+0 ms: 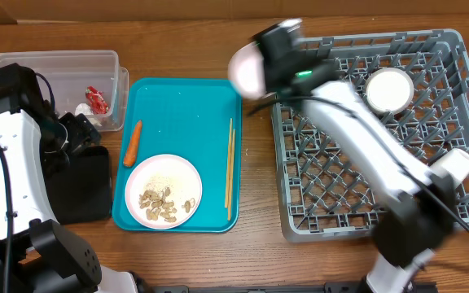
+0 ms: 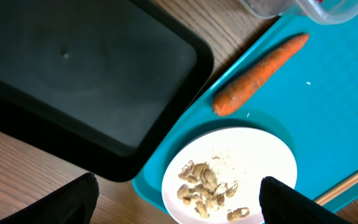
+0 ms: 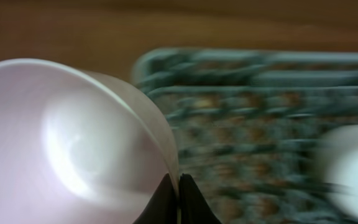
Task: Sort waste into correct bins and load items into the dishwasher
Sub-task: 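Place the pink bowl upside down in the rack's left area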
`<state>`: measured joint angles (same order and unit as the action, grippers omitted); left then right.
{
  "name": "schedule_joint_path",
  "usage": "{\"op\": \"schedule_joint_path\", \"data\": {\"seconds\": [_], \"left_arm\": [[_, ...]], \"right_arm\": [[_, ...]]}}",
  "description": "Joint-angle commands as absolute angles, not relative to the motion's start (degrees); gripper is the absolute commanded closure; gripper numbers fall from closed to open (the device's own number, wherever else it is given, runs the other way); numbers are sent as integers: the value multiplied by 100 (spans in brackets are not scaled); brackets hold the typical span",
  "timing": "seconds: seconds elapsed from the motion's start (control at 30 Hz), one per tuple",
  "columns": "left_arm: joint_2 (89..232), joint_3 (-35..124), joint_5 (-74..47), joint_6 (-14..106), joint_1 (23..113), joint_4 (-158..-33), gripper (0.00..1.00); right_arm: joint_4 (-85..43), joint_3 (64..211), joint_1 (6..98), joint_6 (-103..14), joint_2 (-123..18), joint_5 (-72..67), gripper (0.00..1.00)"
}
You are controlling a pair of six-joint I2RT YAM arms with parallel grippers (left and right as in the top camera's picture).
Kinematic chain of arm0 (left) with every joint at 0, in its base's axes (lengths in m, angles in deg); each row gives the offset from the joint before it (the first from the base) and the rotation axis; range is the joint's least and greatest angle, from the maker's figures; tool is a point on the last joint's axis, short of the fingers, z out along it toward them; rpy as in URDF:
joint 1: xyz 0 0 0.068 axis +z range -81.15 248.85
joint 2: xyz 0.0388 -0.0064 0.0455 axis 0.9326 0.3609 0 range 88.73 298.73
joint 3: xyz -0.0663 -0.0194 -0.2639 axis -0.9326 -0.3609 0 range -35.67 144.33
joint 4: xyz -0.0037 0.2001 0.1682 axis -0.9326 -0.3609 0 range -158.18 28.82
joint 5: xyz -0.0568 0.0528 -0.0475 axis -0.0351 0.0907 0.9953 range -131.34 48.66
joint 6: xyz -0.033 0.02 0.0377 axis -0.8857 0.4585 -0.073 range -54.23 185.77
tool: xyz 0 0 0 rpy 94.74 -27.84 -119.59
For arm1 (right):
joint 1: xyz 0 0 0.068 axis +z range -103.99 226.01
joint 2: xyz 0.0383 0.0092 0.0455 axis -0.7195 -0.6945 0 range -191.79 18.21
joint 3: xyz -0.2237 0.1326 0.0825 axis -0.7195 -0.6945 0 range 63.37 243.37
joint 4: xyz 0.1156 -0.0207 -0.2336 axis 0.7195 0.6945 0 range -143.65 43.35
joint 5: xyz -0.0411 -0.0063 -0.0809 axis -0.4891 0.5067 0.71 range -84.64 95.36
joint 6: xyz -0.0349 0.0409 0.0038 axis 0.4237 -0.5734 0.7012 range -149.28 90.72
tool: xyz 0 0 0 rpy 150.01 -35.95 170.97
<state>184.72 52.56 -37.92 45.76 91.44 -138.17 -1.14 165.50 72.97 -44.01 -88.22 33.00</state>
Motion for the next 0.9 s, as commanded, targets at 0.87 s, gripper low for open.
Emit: {"op": "schedule_joint_path", "data": {"seconds": [0.87], "left_arm": [[18321,5267,-3680,4434,9091,-13662,15]], "right_arm": [[854,14583,7717,-6451,-9242,6541,88]]}}
